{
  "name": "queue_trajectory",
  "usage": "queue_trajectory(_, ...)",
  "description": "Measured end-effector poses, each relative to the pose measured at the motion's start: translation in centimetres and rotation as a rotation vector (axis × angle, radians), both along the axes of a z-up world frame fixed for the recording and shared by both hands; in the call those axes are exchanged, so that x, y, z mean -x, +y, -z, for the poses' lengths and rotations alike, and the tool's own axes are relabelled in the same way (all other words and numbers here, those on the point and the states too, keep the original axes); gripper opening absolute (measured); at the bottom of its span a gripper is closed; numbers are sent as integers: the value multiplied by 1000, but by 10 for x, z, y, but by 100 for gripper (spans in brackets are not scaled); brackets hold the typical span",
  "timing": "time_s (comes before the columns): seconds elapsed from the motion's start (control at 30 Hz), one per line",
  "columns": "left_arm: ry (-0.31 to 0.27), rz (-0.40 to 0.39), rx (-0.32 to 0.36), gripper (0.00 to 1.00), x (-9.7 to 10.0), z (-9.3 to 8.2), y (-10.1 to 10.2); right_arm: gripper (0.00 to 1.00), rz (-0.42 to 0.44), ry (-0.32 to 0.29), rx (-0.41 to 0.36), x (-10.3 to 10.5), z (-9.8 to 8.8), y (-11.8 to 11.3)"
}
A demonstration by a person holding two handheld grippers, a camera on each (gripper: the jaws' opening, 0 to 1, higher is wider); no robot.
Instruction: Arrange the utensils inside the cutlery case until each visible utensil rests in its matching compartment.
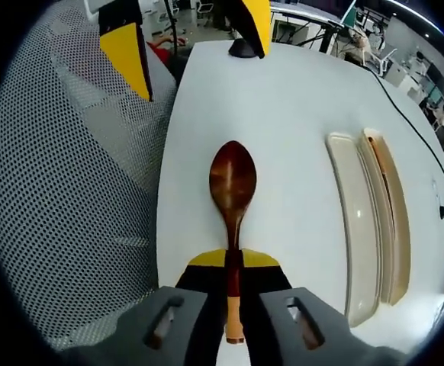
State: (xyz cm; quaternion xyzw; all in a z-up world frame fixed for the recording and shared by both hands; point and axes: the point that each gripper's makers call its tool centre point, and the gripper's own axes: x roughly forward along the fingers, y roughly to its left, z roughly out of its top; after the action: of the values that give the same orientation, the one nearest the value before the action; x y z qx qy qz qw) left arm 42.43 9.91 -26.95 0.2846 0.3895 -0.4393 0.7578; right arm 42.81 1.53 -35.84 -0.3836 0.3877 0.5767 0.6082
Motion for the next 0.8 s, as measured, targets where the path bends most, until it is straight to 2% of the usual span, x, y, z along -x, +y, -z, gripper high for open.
queue_trajectory(0.37, 6, 1, -1, 48, 0, 1, 0, 0, 44, -12, -34, -13, -14, 0)
queue_trajectory(0.57, -1, 13, -19, 48, 1, 3, 1, 0, 27, -39, 3, -24, -16, -13)
queue_trajectory(0.8, 9, 9, 2, 48, 1, 2, -3, 0, 43, -79, 11, -52, -30, -21)
